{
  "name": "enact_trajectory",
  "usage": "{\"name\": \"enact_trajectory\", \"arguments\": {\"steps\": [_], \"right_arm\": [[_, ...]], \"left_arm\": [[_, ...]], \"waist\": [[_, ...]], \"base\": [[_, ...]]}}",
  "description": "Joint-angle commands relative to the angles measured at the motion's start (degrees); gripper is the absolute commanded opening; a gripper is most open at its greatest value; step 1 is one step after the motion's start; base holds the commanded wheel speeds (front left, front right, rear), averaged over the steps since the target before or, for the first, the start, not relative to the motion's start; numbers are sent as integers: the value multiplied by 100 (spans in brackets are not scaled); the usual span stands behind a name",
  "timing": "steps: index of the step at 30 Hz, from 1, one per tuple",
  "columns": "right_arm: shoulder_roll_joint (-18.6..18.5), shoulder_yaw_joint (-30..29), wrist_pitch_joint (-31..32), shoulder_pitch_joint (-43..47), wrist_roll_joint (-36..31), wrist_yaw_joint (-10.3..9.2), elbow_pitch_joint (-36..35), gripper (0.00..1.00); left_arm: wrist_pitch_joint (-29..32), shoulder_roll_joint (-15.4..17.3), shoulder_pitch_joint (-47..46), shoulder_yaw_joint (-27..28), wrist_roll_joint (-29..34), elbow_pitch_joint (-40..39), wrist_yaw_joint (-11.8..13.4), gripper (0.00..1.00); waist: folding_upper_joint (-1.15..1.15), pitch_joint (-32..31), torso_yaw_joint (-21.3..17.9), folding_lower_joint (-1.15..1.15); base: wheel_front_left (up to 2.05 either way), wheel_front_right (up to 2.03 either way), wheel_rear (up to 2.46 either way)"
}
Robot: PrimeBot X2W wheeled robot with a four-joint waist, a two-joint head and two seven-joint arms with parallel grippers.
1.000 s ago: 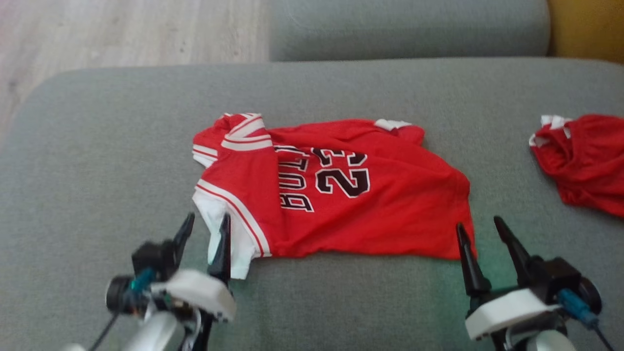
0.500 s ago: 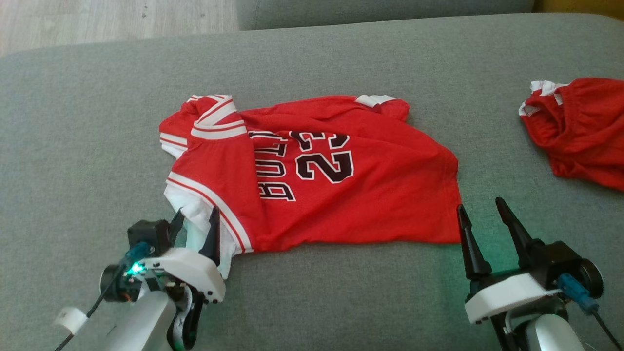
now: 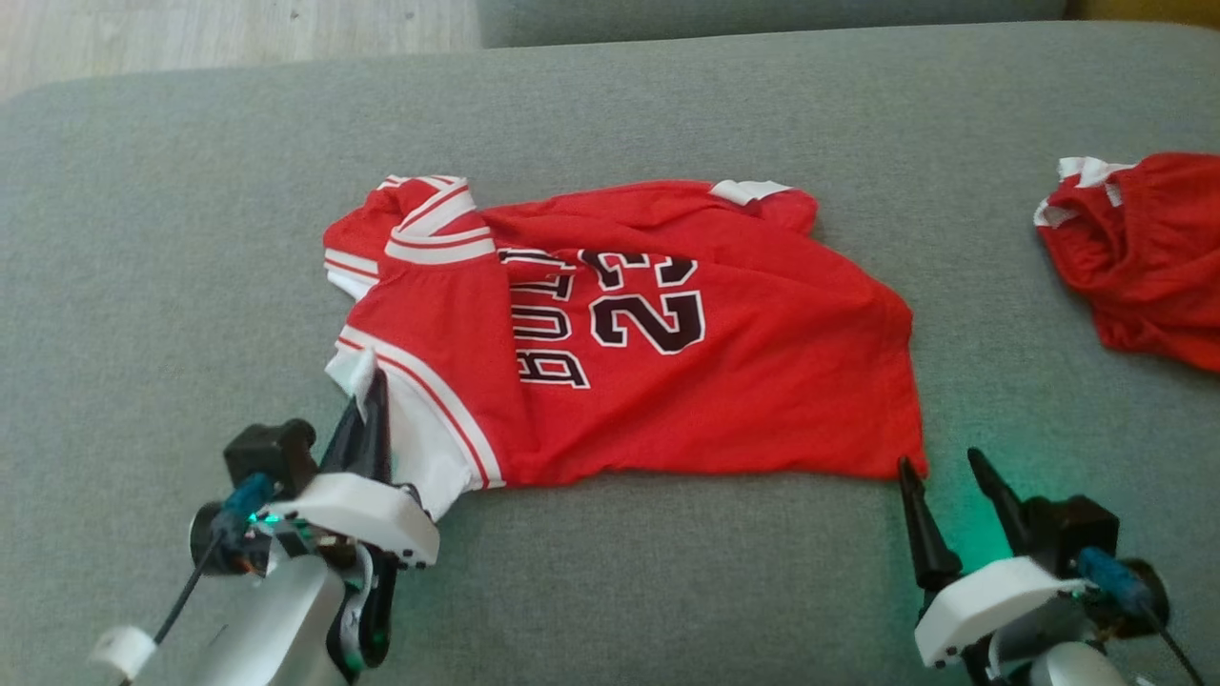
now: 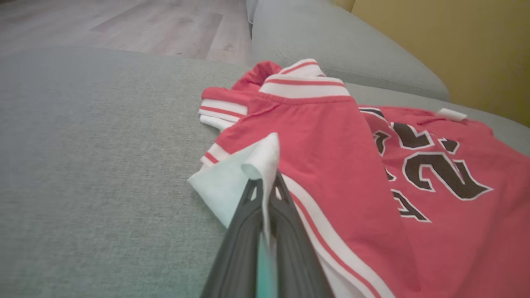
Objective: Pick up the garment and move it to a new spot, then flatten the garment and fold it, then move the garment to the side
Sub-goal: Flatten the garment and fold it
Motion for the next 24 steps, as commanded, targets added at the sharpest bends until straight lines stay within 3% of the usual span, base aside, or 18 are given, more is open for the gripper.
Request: {"name": "enact_trajectory", "arguments": {"steps": [1,5,7,8,9,10,11,17,24], "right_arm": [[-28,155,20,-167,83,-4,-52,100],[-28,236,78,-363,231,-4,351,100],[-28,287,80,-493,292,-4,568,67],[-28,336,86,-552,324,-4,675,44],[-28,362,60,-613,403,-4,755,35],[-28,387,36,-670,458,-4,829,11],[-28,404,20,-724,481,-4,895,0],[-28,514,-253,-1079,709,-4,910,0],[-28,376,-432,-1464,720,-4,271,0]], "left_arm": [[-102,179,14,257,-14,-237,62,0],[-196,215,254,283,-22,-573,155,0],[-238,223,352,294,-21,-735,203,0],[-252,223,391,293,-20,-811,217,0],[-263,223,423,291,-18,-888,233,0],[-274,224,449,291,-14,-963,252,0],[-282,230,468,291,-6,-1036,269,0],[-317,321,474,375,-8,-1498,331,0],[-307,572,273,587,16,-2264,377,0]], "waist": [[0,14,35,0],[0,23,120,0],[0,18,160,0],[0,14,182,0],[0,11,203,0],[0,5,221,0],[0,-2,233,0],[0,-140,229,0],[0,-530,153,0]], "base": [[0,0,0],[0,0,0],[0,0,0],[0,0,0],[0,0,0],[0,0,0],[0,0,0],[0,0,0],[0,0,0]]}}
